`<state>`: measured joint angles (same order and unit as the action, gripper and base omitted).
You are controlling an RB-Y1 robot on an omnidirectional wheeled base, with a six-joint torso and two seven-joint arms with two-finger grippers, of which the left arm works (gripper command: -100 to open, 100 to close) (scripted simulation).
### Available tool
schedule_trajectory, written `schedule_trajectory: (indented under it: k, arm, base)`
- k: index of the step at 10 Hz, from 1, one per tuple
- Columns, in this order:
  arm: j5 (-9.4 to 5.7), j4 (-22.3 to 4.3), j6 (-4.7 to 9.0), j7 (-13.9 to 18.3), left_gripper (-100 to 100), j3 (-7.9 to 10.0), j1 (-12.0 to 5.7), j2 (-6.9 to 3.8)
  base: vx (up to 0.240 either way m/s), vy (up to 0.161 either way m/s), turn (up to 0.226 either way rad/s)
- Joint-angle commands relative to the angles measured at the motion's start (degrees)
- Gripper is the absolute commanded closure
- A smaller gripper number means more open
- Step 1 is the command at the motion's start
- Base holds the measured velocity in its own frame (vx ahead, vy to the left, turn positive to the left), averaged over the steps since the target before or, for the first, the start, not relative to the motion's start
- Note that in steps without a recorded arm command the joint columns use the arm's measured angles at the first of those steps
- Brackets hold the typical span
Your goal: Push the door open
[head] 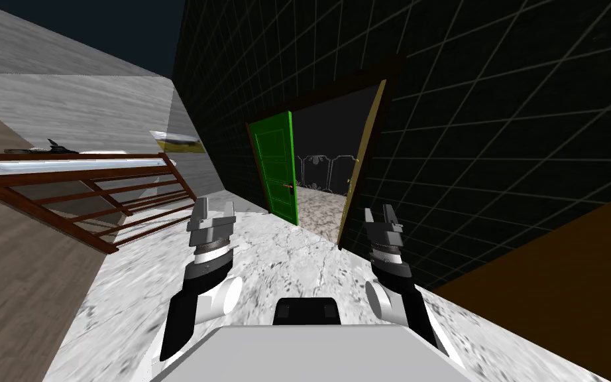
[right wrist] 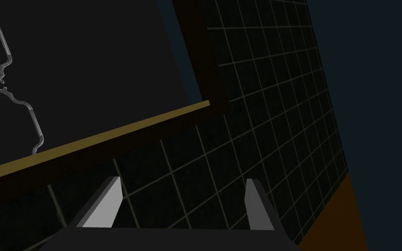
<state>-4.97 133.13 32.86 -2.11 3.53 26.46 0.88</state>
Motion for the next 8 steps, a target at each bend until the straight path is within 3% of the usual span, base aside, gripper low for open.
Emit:
schedule_trajectory:
  k: [1, 8]
  arm:
    - [0.05, -1.69, -0.23, -0.17, -100, 0.37, -0.97, -0.6]
    - [0.31, -10.49, -1.44, -1.09, -100, 2.31, -6.0, -2.81]
  base:
    - [0.047, 0.055, -0.085]
    - [0.119, 0.113, -0.126]
